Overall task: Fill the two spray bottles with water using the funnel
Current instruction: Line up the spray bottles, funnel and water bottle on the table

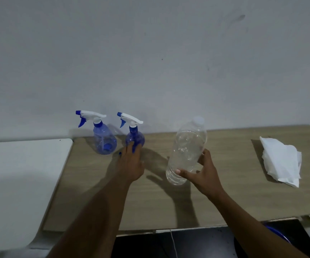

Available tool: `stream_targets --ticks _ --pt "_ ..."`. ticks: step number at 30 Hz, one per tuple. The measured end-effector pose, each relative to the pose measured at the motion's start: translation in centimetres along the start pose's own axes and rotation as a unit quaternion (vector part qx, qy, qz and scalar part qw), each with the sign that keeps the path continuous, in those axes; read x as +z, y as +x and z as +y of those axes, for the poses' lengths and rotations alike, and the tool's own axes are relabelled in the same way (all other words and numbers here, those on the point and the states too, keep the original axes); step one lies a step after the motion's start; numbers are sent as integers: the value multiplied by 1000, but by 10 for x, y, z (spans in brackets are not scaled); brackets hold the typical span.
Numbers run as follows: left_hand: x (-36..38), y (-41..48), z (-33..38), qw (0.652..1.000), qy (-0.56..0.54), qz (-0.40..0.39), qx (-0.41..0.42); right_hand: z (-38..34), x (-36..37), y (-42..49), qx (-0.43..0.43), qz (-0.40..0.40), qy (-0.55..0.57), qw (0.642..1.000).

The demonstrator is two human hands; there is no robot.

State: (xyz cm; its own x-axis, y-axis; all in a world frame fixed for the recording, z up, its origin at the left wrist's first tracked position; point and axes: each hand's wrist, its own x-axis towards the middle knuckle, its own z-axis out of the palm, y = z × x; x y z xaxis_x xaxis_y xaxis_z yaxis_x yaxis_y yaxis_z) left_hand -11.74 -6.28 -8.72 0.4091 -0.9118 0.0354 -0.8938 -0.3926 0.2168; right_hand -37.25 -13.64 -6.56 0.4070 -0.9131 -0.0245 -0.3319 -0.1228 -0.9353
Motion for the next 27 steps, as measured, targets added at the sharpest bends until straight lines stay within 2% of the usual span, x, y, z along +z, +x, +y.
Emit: stream_targets --ticks 4,9,14,18,22,27 --pt "1 13 -4 999 -32 -17 -34 2 7 4 -13 -6 -11 1000" --pt "6 23 -6 989 -116 5 -87 0 10 16 -32 11 -50 998" --pt "5 33 21 981 -175 44 -74 -1 -7 37 -48 30 -97 994" --pt "5 57 59 972 -226 45 -54 -1 -29 70 -55 58 -120 990" --pt "8 88 85 975 -216 46 -10 -2 -49 108 -59 89 -126 986" --pt "18 121 91 986 -165 32 -19 6 -58 148 -55 84 -113 989"
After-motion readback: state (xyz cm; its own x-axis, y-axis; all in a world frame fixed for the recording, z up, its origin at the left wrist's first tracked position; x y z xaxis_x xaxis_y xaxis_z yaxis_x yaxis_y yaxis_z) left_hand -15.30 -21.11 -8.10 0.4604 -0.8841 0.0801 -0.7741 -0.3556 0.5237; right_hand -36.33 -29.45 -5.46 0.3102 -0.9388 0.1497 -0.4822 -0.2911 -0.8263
